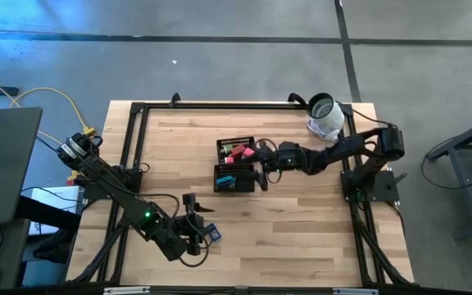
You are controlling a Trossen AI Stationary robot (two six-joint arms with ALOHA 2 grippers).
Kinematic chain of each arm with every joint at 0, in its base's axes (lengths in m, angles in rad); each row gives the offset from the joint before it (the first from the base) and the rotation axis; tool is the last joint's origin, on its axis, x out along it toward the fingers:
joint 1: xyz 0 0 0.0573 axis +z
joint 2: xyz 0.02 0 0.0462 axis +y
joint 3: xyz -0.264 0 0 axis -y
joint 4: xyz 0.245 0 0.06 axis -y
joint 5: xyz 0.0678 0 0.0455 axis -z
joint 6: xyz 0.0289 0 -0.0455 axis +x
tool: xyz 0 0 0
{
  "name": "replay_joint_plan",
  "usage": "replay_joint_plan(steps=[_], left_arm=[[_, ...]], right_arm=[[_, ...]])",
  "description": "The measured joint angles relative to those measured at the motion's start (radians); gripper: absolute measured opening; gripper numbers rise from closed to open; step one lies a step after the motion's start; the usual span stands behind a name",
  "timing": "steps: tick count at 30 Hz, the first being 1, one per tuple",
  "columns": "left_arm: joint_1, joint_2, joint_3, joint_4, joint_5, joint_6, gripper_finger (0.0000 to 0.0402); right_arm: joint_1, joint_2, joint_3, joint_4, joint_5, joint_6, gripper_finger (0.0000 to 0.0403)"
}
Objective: Pick & Place Office items
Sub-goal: Put the blue digital clock into the bottom black bin
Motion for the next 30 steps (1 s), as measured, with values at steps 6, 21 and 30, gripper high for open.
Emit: replay_joint_plan(steps=[6,21,30], left_arm=[[0.0,0.0,0.0,0.0,0.008,-0.001,0.025],[0.0,0.0,0.0,0.0,0.059,-0.008,0.025],[-0.01,0.0,0.0,-0.003,0.11,-0.011,0.025]], right_arm=[[0.086,-0.044,0.0,-0.051,-0.039,0.01,0.0252],[0.367,-0.118,0.097,-0.254,0.093,0.034,0.0252],[0.473,-0.119,0.207,-0.42,0.211,0.04,0.0252]])
